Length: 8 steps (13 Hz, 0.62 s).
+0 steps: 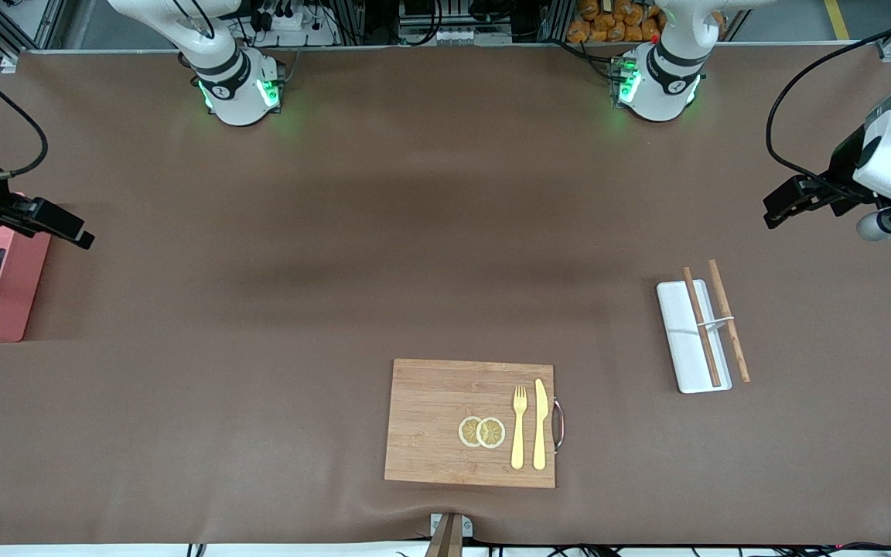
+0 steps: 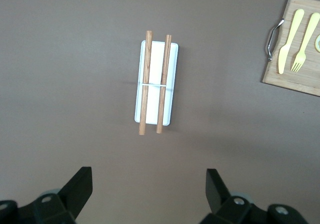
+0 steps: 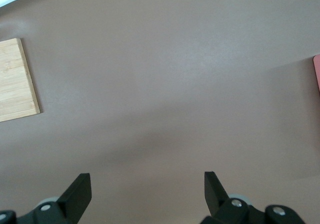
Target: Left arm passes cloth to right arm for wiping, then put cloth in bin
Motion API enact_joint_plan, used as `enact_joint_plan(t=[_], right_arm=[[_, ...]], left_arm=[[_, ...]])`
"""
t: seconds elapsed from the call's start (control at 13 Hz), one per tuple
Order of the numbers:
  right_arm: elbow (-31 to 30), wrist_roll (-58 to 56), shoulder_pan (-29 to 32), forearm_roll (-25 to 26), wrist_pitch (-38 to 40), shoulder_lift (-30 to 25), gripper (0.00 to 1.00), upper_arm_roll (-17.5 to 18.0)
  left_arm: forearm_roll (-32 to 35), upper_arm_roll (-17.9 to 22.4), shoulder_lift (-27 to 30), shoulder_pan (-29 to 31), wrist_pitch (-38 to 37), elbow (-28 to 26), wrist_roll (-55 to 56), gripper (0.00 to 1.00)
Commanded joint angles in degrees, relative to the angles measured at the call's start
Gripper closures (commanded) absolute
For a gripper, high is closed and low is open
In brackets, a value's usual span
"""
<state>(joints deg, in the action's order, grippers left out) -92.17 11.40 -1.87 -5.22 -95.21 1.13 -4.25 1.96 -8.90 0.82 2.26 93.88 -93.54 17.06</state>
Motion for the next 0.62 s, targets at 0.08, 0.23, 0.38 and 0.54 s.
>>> enact_joint_plan(t=[0.08, 0.23, 0.38, 0.54], right_arm=[[0.6, -0.3, 0.1, 2.5, 1.0, -0.6, 0.0, 0.5], [0.6, -0.3, 0.1, 2.5, 1.0, -0.6, 0.0, 0.5], [0.5, -0.2, 0.1, 2.5, 1.0, -0.6, 0.0, 0.5], [0.5, -0.1, -0.1, 2.6, 1.0, -0.5, 0.0, 0.5]], left_arm=[[0.0, -0.3, 1.4, 0.1, -0.1, 0.1, -1.7, 0.0], [-1.3, -0.3, 1.3, 0.0, -1.4, 1.4, -3.9, 0.0], [-1.7, -0.3, 1.1, 0.0, -3.8, 2.6, -5.1, 0.0], [-1.7, -0.3, 1.0, 0.1, -4.9, 3.0, -5.2, 0.0]])
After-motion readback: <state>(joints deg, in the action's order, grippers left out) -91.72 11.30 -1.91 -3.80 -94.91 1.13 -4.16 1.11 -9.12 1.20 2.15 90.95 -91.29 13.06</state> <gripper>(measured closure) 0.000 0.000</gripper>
